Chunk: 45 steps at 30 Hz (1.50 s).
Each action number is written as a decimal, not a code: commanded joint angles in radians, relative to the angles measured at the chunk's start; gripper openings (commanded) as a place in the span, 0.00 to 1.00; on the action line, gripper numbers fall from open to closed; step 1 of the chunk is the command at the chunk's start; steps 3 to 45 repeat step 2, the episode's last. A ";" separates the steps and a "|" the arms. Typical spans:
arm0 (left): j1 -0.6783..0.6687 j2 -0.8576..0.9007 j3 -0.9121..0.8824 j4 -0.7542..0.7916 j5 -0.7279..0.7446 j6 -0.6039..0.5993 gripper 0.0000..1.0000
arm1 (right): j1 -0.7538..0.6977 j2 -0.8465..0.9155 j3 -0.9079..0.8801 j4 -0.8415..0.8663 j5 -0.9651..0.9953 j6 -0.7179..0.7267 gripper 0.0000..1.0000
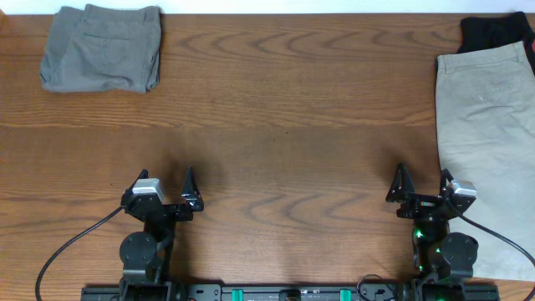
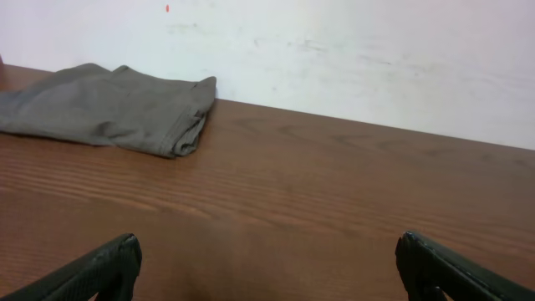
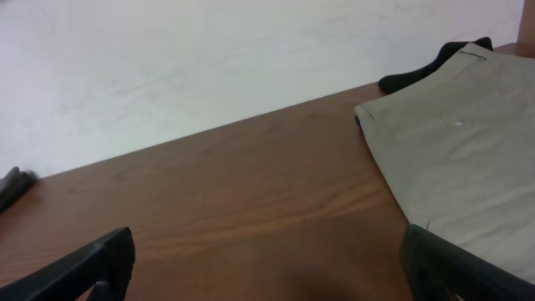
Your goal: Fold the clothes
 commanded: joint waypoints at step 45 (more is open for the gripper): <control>-0.003 -0.007 -0.020 -0.033 -0.027 0.010 0.98 | -0.018 -0.008 -0.003 -0.003 -0.008 -0.012 0.99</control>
